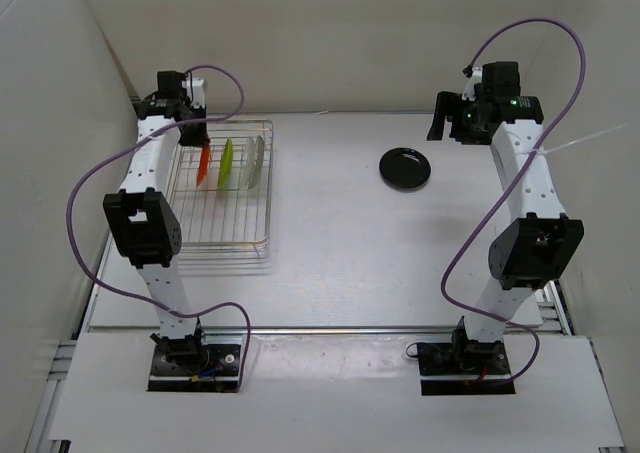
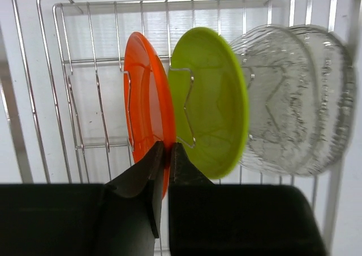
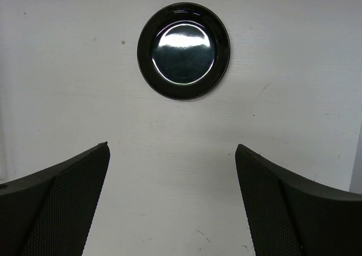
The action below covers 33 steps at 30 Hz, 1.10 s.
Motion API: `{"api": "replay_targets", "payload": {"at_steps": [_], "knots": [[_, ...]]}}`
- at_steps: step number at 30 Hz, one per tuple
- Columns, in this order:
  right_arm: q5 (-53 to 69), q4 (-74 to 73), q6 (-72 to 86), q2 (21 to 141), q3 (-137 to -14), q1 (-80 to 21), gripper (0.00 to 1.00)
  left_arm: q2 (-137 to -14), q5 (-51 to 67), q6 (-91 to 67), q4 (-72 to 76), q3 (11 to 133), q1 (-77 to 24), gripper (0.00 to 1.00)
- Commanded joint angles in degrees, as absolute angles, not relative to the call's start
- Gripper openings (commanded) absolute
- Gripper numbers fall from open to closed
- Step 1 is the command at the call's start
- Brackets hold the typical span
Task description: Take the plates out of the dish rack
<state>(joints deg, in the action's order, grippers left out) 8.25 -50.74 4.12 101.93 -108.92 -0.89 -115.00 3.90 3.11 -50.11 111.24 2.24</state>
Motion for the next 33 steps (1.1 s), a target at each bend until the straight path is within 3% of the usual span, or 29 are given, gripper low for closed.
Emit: {"api": "replay_targets", "payload": {"at_steps": [1, 7, 12, 14, 17, 23, 29, 33], "knots": [[9.1, -50.3, 4.2, 99.1, -110.3, -1.1, 0.94, -110.3, 4.4, 3.6, -55.4, 119.3, 1.8, 0.11], [9.1, -51.3, 4.2, 99.1, -112.6, -1.1, 0.94, -102.9, 5.4, 6.2, -60.2, 123.3, -1.8, 0.11], [13.0, -52.5, 2.8, 99.1, -114.9, -1.1, 0.95, -96.2, 6.9, 13.2, -60.8, 116.9, -7.2, 0.11], [17.9, -54.4, 0.9, 99.1, -115.9, -1.1, 0.95, -94.3, 2.4, 15.5, -60.8, 115.0, -13.0, 0.11], [28.6, -56.9, -1.2, 99.7, -117.6, -1.1, 0.95, -93.1, -17.8, 20.6, -57.8, 111.3, -24.3, 0.11], [45.0, -58.4, -1.8, 100.3, -119.5, -1.1, 0.95, -89.1, -45.4, 44.6, -32.6, 92.6, -46.6, 0.11], [54.2, -58.4, -2.4, 100.3, -119.5, -1.1, 0.95, -87.4, -51.7, 70.9, -10.0, 77.4, -61.1, 0.11], [48.8, -58.4, -5.3, 99.1, -118.2, -5.5, 0.93, -87.4, -51.7, 80.1, 1.5, 72.6, -67.7, 0.11]]}}
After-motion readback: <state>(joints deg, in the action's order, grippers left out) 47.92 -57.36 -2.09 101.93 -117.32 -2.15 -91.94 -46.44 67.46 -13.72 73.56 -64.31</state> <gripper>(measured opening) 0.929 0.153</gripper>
